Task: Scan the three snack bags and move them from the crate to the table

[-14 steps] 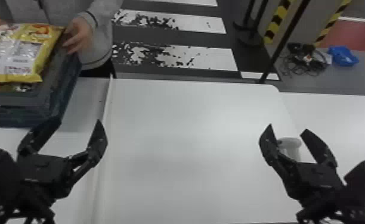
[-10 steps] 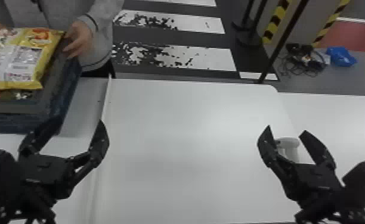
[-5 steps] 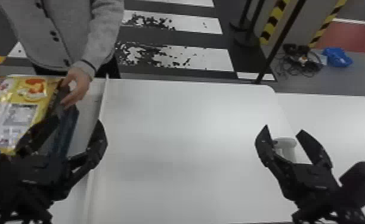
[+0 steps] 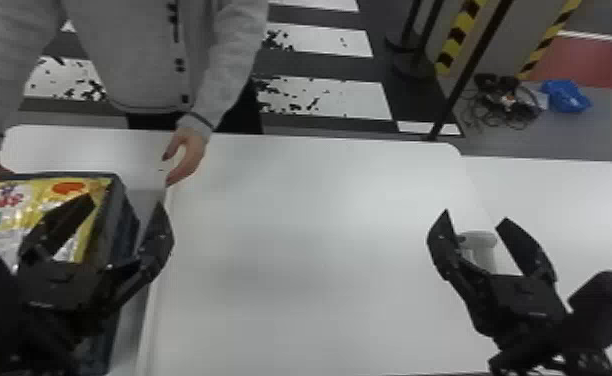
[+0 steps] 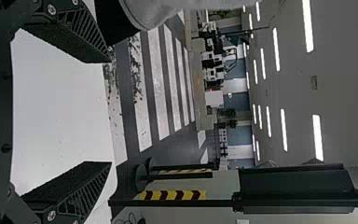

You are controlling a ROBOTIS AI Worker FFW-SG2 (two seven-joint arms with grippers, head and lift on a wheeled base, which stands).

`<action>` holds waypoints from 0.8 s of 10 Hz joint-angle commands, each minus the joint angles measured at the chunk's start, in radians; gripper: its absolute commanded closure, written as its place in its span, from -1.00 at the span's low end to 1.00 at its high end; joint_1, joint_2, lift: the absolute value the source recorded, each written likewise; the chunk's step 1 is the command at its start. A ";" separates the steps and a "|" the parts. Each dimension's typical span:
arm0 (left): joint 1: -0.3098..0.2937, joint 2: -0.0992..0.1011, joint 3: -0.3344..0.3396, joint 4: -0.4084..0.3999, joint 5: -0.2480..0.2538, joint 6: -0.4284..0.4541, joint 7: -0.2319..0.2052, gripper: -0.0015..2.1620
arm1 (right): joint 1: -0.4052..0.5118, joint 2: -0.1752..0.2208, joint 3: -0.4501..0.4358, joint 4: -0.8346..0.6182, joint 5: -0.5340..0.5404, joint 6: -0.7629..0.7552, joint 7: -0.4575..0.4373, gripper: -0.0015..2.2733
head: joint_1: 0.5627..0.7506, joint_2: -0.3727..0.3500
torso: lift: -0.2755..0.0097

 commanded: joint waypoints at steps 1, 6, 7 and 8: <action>0.000 -0.003 0.038 -0.001 0.021 0.036 0.002 -0.90 | -0.001 -0.001 0.002 0.007 0.001 -0.001 0.000 -0.90 | 0.41 -0.33 | 0.50; 0.006 -0.001 0.119 -0.068 -0.071 0.331 0.100 -0.90 | -0.021 -0.010 0.029 0.047 0.001 -0.014 0.000 -0.90 | 0.41 0.00 | 0.50; 0.006 -0.001 0.119 -0.067 -0.076 0.368 0.111 -0.90 | -0.022 -0.012 0.036 0.049 0.001 -0.017 0.000 -0.90 | 0.41 0.07 | 0.50; 0.005 -0.001 0.119 -0.064 -0.080 0.392 0.116 -0.90 | -0.027 -0.015 0.039 0.052 0.001 -0.017 0.000 -0.90 | 0.41 0.12 | 0.50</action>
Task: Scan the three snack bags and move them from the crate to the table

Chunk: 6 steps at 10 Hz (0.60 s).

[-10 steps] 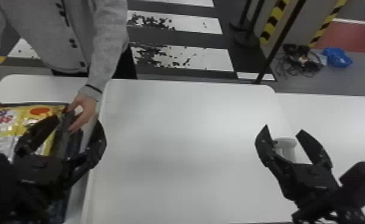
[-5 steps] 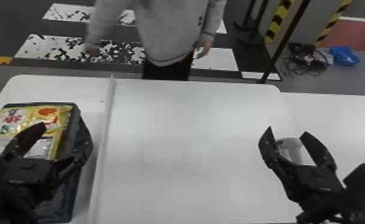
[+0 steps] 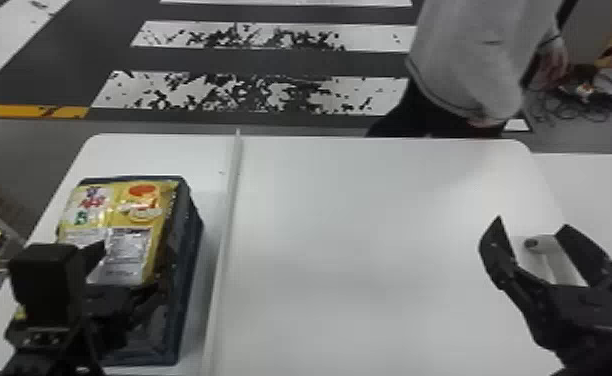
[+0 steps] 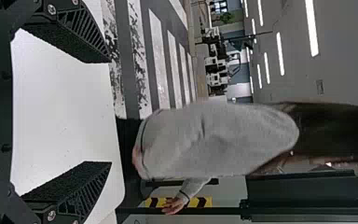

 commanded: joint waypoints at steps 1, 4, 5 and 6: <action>-0.006 0.000 -0.001 0.010 -0.010 0.036 0.007 -0.90 | -0.007 -0.007 0.003 0.006 0.000 -0.003 0.000 -0.90 | 0.41 0.15 | 0.50; -0.029 0.000 0.000 0.048 -0.017 0.100 0.004 -0.54 | -0.008 -0.008 -0.001 0.009 -0.003 -0.009 0.000 -0.90 | 0.41 0.18 | 0.50; -0.029 -0.003 0.003 0.045 -0.014 0.088 0.008 0.07 | -0.008 -0.008 -0.003 0.012 -0.003 -0.009 0.000 -0.90 | 0.41 0.19 | 0.50; -0.029 -0.006 0.011 0.037 0.003 0.079 0.038 0.70 | -0.010 -0.007 -0.003 0.015 -0.003 -0.012 0.000 -0.90 | 0.41 0.19 | 0.50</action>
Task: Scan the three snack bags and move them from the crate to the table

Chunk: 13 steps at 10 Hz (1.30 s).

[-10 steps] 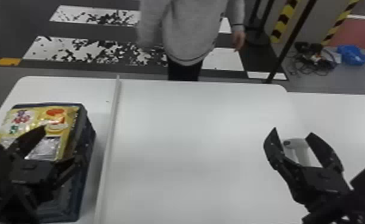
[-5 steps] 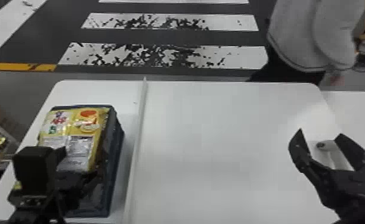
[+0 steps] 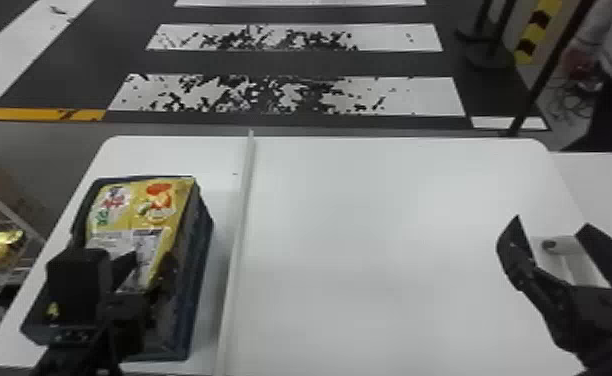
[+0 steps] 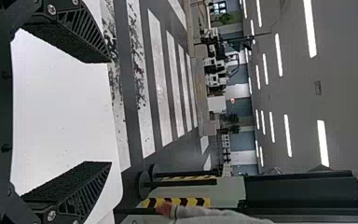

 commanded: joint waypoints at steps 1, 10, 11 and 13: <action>0.006 -0.001 0.009 -0.013 0.014 -0.023 0.009 0.74 | -0.004 0.001 0.000 0.010 0.000 -0.005 0.000 -0.90 | 0.41 0.21 | 0.50; 0.075 0.025 -0.130 -0.191 -0.229 -0.268 0.073 0.74 | -0.024 0.004 -0.002 0.026 -0.015 -0.005 0.000 -0.90 | 0.41 0.15 | 0.50; 0.066 0.068 -0.212 -0.152 -0.338 -0.382 0.110 0.74 | -0.027 0.004 0.000 0.025 -0.021 -0.005 0.000 -0.90 | 0.41 0.09 | 0.50; 0.000 0.106 -0.353 -0.046 -0.457 -0.400 0.105 0.74 | -0.041 0.004 0.001 0.023 -0.023 -0.002 0.000 -0.90 | 0.41 -0.10 | 0.50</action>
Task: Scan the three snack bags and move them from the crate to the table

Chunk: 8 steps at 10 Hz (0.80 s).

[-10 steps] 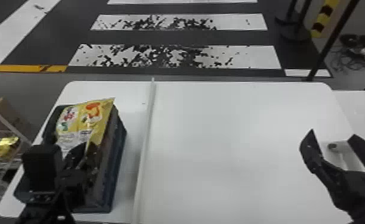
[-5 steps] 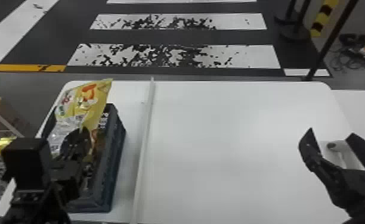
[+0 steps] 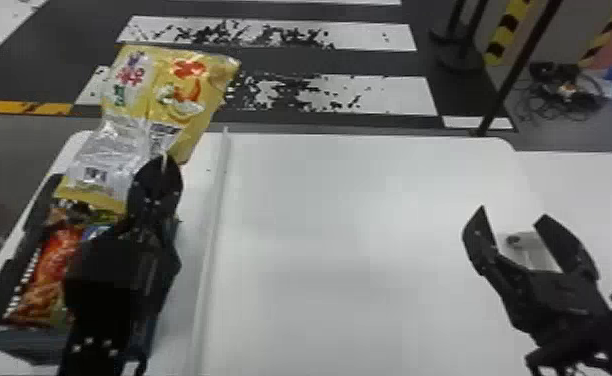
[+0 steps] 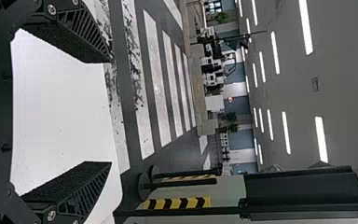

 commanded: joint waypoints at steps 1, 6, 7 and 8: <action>-0.046 0.009 -0.093 0.094 -0.066 -0.004 -0.003 0.74 | -0.013 -0.001 0.000 0.000 -0.002 0.006 0.000 -0.90 | 0.41 -0.26 | 0.50; -0.136 0.005 -0.236 0.370 -0.065 -0.163 -0.049 0.74 | -0.054 -0.006 0.011 0.000 -0.008 0.062 0.000 -0.90 | 0.41 -0.73 | 0.50; -0.165 0.001 -0.262 0.429 -0.045 -0.182 -0.071 0.74 | -0.054 -0.005 0.012 0.000 -0.008 0.062 0.000 -0.90 | 0.41 -0.80 | 0.50; -0.190 -0.007 -0.288 0.496 -0.031 -0.249 -0.072 0.74 | -0.053 -0.006 0.014 0.000 -0.008 0.065 0.000 -0.90 | 0.41 -0.87 | 0.50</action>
